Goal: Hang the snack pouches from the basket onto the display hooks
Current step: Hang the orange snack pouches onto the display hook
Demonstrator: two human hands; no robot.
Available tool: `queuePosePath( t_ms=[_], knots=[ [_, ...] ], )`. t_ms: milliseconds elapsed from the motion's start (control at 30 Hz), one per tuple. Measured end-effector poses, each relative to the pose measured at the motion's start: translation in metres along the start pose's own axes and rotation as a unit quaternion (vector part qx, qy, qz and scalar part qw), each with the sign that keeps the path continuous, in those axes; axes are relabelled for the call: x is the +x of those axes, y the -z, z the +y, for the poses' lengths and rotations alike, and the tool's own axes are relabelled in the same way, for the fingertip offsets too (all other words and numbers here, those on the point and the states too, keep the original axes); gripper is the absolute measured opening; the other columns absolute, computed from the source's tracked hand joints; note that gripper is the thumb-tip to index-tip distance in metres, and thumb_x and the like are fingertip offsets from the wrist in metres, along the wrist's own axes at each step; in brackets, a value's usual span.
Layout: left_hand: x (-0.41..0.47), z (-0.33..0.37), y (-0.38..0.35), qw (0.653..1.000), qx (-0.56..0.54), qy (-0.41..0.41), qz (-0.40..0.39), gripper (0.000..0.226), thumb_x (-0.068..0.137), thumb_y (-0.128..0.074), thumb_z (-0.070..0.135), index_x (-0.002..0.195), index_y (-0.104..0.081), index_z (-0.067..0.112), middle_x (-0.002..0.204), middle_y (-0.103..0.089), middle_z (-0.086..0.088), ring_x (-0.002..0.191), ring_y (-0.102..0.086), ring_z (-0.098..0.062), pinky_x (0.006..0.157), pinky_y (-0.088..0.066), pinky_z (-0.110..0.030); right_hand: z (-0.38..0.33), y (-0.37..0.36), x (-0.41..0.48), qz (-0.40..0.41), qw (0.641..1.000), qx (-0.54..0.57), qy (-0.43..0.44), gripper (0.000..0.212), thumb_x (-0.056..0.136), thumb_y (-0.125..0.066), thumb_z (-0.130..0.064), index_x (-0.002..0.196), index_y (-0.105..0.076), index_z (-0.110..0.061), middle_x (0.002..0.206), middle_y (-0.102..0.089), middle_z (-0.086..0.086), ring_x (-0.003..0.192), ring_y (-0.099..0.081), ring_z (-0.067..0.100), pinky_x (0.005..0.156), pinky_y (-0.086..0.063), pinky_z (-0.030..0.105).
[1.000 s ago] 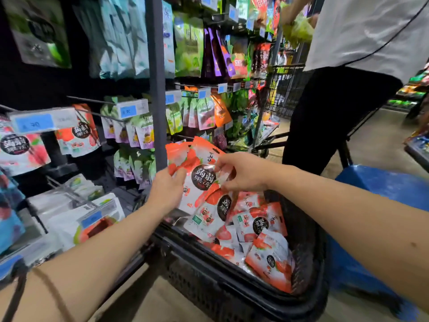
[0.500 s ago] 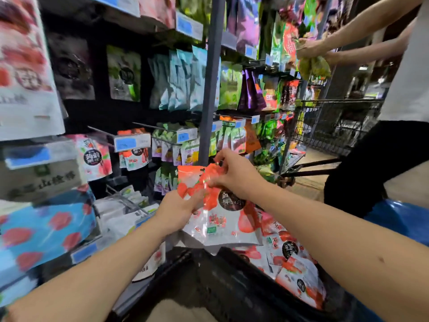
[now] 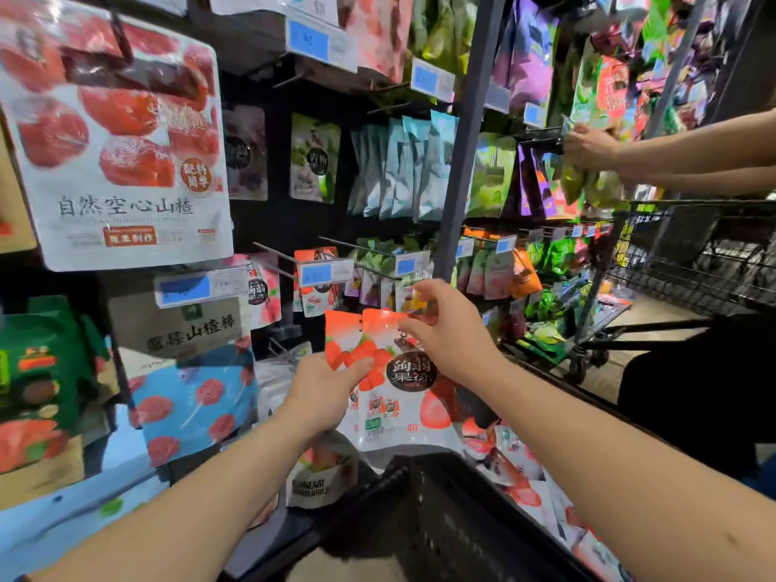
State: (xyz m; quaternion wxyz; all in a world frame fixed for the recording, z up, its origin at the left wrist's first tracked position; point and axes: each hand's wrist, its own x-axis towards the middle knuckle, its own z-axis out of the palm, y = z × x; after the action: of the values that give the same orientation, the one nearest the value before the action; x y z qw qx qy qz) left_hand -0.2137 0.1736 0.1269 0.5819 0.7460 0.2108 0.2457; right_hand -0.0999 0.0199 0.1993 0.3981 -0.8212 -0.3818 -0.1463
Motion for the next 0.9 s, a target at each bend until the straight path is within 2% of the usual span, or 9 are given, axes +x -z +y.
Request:
queuePosePath(
  t_ms=[100, 200, 300, 400, 467, 600, 667, 767, 900],
  knots=[
    [0.01, -0.008, 0.007, 0.999, 0.002, 0.013, 0.048, 0.021, 0.088, -0.077, 0.036, 0.082, -0.073, 0.016, 0.089, -0.076, -0.016, 0.069, -0.061, -0.02, 0.065, -0.046, -0.03, 0.029, -0.022, -0.006, 0.0, 0.993, 0.028, -0.116, 0.077, 0.075, -0.071, -0.063, 0.134, -0.052, -0.017, 0.117, -0.058, 0.0, 0.104, -0.059, 0.02, 0.088, -0.052, 0.041],
    [0.023, -0.018, 0.01, 0.995, 0.017, 0.035, 0.088, 0.027, 0.089, -0.076, 0.037, 0.077, -0.07, 0.014, 0.074, -0.071, -0.007, 0.064, -0.059, -0.02, 0.059, -0.042, -0.029, 0.051, -0.048, -0.012, -0.155, 0.932, 0.175, -0.276, 0.107, 0.057, -0.074, -0.081, 0.134, -0.054, -0.009, 0.119, -0.066, 0.003, 0.1, -0.065, 0.018, 0.081, -0.052, 0.033],
    [0.04, -0.032, 0.016, 0.99, 0.025, 0.077, 0.116, 0.041, 0.087, -0.076, 0.046, 0.088, -0.072, 0.004, 0.08, -0.072, -0.012, 0.067, -0.062, -0.023, 0.063, -0.046, -0.033, 0.067, -0.076, -0.009, -0.274, 0.86, 0.297, -0.312, 0.073, 0.067, -0.088, -0.06, 0.121, -0.07, -0.015, 0.106, -0.077, -0.003, 0.091, -0.072, 0.013, 0.083, -0.056, 0.032],
    [0.054, -0.048, 0.021, 0.987, 0.018, 0.1, 0.124, 0.073, 0.071, -0.079, 0.065, 0.094, -0.072, -0.004, 0.087, -0.076, -0.018, 0.078, -0.072, -0.035, 0.074, -0.058, -0.047, 0.083, -0.108, 0.001, -0.273, 0.829, 0.362, -0.327, 0.095, 0.051, -0.098, -0.057, 0.13, -0.064, -0.017, 0.115, -0.076, 0.002, 0.108, -0.072, 0.024, 0.102, -0.053, 0.049],
    [0.061, -0.057, 0.023, 0.983, -0.023, 0.122, 0.137, 0.083, 0.056, -0.081, 0.073, 0.096, -0.073, 0.0, 0.091, -0.077, -0.017, 0.087, -0.074, -0.036, 0.083, -0.06, -0.052, 0.087, -0.119, 0.008, -0.272, 0.813, 0.413, -0.306, 0.083, 0.055, -0.096, -0.049, 0.126, -0.067, -0.015, 0.114, -0.077, 0.005, 0.11, -0.072, 0.028, 0.105, -0.051, 0.052],
    [0.065, -0.058, 0.022, 0.981, -0.083, 0.133, 0.112, 0.033, 0.084, -0.08, 0.038, 0.094, -0.073, 0.007, 0.088, -0.078, -0.009, 0.092, -0.072, -0.033, 0.086, -0.059, -0.046, 0.092, -0.123, 0.019, -0.26, 0.809, 0.444, -0.284, 0.045, 0.078, -0.087, -0.025, 0.118, -0.07, -0.014, 0.108, -0.078, 0.007, 0.105, -0.073, 0.029, 0.103, -0.053, 0.052],
    [0.062, -0.056, 0.022, 0.982, -0.106, 0.131, 0.088, 0.028, 0.088, -0.077, 0.031, 0.098, -0.075, 0.005, 0.092, -0.078, -0.012, 0.093, -0.074, -0.035, 0.091, -0.058, -0.052, 0.093, -0.12, 0.025, -0.255, 0.812, 0.446, -0.276, 0.031, 0.086, -0.079, -0.014, 0.117, -0.071, -0.012, 0.106, -0.078, 0.01, 0.101, -0.074, 0.031, 0.099, -0.055, 0.052],
    [0.06, -0.058, 0.022, 0.978, -0.146, 0.132, 0.069, 0.04, 0.084, -0.078, 0.03, 0.112, -0.072, 0.002, 0.106, -0.077, -0.015, 0.101, -0.073, -0.033, 0.1, -0.053, -0.054, 0.093, -0.116, 0.029, -0.263, 0.824, 0.43, -0.258, 0.025, 0.088, -0.076, -0.009, 0.113, -0.072, -0.011, 0.105, -0.078, 0.012, 0.101, -0.074, 0.034, 0.097, -0.056, 0.053],
    [0.065, -0.053, 0.022, 0.975, -0.149, 0.161, 0.036, 0.074, 0.061, -0.088, 0.063, 0.109, -0.077, 0.009, 0.111, -0.076, -0.014, 0.105, -0.072, -0.034, 0.105, -0.048, -0.053, 0.09, -0.11, 0.034, -0.262, 0.831, 0.422, -0.252, 0.024, 0.09, -0.073, -0.002, 0.113, -0.071, -0.006, 0.101, -0.078, 0.013, 0.095, -0.075, 0.035, 0.089, -0.06, 0.053]
  ],
)
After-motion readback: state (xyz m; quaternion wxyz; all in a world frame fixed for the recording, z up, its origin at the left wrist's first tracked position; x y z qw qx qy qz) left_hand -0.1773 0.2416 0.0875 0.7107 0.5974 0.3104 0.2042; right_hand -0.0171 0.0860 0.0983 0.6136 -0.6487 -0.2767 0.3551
